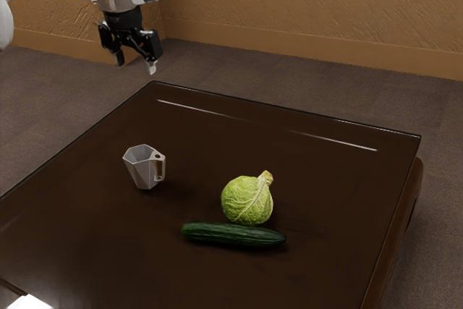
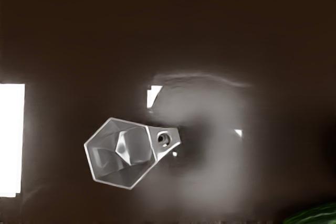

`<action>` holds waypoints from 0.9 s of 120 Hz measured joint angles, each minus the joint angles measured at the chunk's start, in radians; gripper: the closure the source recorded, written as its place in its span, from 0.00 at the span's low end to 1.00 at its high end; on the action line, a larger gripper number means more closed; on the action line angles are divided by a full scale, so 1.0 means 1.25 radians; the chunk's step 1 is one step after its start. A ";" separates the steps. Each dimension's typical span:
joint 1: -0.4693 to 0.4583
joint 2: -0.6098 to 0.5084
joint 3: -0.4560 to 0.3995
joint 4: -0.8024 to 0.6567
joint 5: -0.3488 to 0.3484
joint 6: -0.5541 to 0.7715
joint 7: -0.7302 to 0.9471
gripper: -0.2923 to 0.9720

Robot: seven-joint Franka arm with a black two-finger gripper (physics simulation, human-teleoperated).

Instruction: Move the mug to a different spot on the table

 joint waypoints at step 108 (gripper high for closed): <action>-0.023 0.171 0.010 -0.285 0.047 0.415 0.824 0.25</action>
